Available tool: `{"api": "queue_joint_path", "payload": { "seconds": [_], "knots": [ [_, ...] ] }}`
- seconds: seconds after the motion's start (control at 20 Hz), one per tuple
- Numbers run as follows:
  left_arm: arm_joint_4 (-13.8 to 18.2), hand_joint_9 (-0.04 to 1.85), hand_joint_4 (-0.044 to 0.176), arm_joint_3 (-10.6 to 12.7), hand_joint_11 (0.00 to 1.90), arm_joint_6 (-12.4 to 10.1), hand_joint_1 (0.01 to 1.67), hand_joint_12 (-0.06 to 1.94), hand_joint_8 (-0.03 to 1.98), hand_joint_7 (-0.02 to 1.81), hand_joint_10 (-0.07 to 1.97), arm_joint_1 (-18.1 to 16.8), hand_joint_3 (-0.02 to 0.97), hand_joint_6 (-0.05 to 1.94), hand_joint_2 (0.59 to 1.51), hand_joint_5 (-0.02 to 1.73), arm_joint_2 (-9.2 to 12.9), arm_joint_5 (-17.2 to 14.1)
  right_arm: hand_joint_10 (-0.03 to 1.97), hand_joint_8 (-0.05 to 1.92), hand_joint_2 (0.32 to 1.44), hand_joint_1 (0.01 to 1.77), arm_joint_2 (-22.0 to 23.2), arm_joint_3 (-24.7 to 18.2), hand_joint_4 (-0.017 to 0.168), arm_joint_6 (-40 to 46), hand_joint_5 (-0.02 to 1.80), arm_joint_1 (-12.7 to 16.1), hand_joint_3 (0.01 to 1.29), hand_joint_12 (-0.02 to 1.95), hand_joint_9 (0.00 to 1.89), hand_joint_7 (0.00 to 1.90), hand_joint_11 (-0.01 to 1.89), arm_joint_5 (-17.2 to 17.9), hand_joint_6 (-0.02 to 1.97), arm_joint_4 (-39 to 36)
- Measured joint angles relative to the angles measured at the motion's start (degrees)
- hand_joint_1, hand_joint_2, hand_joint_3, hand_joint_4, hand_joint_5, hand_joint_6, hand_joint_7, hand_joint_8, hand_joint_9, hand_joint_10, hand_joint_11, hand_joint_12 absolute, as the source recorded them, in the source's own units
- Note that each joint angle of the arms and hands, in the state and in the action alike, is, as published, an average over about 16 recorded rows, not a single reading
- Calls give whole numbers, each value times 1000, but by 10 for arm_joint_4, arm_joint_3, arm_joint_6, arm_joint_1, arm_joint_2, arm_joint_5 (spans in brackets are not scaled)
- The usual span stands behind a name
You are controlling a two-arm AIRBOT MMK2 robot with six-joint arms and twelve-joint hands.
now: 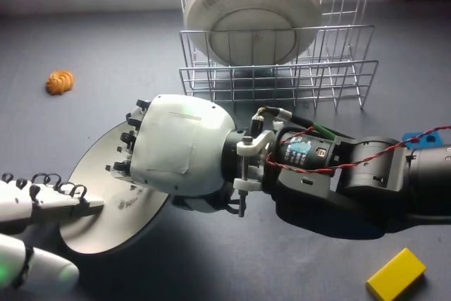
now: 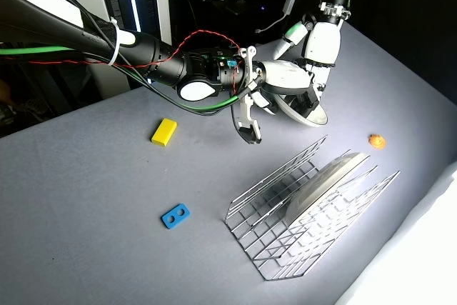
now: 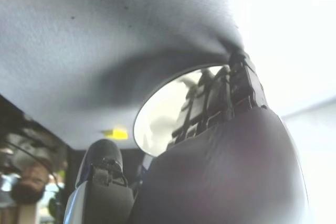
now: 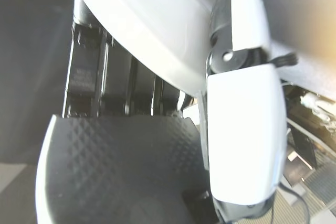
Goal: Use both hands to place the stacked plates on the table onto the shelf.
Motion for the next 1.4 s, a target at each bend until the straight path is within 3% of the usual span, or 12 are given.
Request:
{"api": "queue_joint_path", "payload": {
  "seconds": [0.2,0.6,0.9,1.4],
  "knots": [
    [9,-9,-3,18,14,6,13,4,-6,13,-70,-37,20,1,1166,10,4,11,523,1019,1027,1153,10,-12,1,1,771,0,13,1172,1081,959,778,1,1331,1],
    [29,13,-1,52,14,12,12,12,-5,19,-70,-115,20,22,1160,22,22,18,524,1024,1083,1165,39,-44,-1,2,782,3,12,1188,1082,972,754,4,1285,2],
    [64,19,2,71,18,17,14,12,-6,18,-71,-154,20,20,1159,24,35,-13,471,999,1091,1169,67,-76,1,1,793,7,12,1209,1097,976,748,6,1274,-7],
    [150,21,5,107,20,22,19,10,-5,17,-70,-191,21,18,1161,21,44,-82,379,973,1115,1186,109,-126,3,-3,782,11,12,1186,1144,1002,793,21,1281,-24]
  ]
}}
